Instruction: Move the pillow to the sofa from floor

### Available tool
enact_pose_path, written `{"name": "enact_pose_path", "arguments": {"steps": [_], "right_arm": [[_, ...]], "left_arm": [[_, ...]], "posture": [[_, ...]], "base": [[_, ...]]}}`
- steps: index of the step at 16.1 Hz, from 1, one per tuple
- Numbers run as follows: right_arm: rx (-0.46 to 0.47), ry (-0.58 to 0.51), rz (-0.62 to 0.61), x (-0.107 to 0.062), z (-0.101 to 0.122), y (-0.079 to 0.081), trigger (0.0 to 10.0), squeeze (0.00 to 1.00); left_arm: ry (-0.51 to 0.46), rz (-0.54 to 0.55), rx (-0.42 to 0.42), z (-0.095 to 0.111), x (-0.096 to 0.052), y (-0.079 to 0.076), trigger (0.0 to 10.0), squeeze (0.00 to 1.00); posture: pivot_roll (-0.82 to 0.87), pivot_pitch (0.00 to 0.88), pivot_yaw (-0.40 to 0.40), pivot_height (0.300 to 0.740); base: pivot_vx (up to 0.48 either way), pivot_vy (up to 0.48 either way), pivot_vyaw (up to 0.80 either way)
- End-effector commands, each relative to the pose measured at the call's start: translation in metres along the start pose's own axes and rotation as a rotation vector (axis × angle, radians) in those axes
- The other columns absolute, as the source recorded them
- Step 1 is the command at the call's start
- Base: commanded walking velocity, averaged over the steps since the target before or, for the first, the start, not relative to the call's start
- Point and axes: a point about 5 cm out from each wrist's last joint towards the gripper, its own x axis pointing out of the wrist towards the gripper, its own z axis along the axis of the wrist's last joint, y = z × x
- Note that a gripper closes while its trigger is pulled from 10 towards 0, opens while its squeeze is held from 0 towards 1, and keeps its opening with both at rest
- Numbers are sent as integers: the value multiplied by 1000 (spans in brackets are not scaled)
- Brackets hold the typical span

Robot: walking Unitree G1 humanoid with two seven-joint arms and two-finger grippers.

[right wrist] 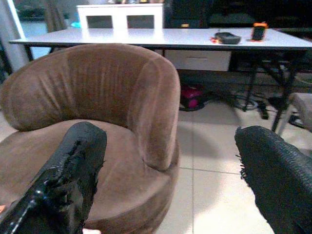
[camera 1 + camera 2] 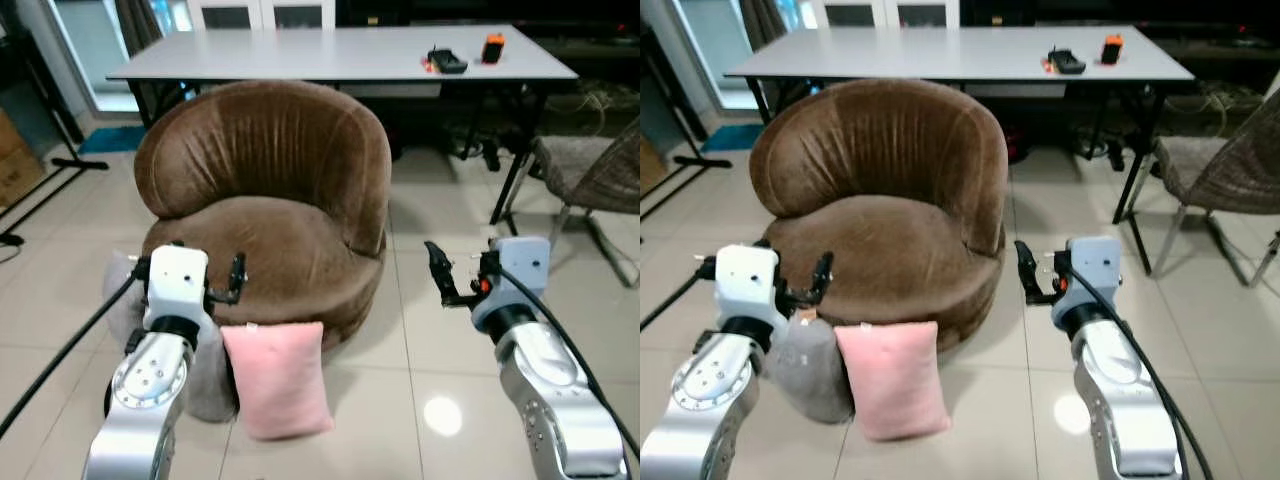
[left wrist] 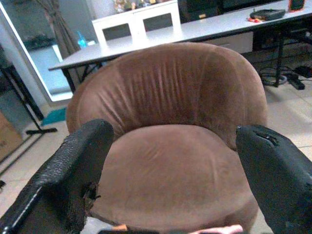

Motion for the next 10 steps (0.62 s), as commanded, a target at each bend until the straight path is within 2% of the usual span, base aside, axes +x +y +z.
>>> {"name": "enact_pose_path", "arguments": {"steps": [1,2,4,7,9,10], "right_arm": [[14,-8,51,2,2,11,10000,0],[15,-9,50,1,2,12,10000,0],[-41,-9,9,2,2,8,10000,0],[1,-30,72,-1,5,16,10000,0],[23,-12,41,-2,-1,16,10000,0],[35,-13,16,-1,-1,14,10000,0]], "left_arm": [[17,16,-4,-2,-1,5,10000,0],[16,11,-7,-1,-2,4,10000,0],[15,11,5,-2,-3,4,10000,0],[-13,24,6,0,-5,9,10000,0],[-27,26,-3,2,-5,12,10000,0],[-29,23,-5,2,-5,13,10000,0]], "posture": [[-77,24,27,740],[-75,26,25,740],[-73,27,23,740],[-74,26,26,740],[-72,24,28,740],[-73,24,29,740]], "base": [[0,0,800],[0,0,800],[0,0,800],[0,0,800],[255,0,800],[300,0,0]]}}
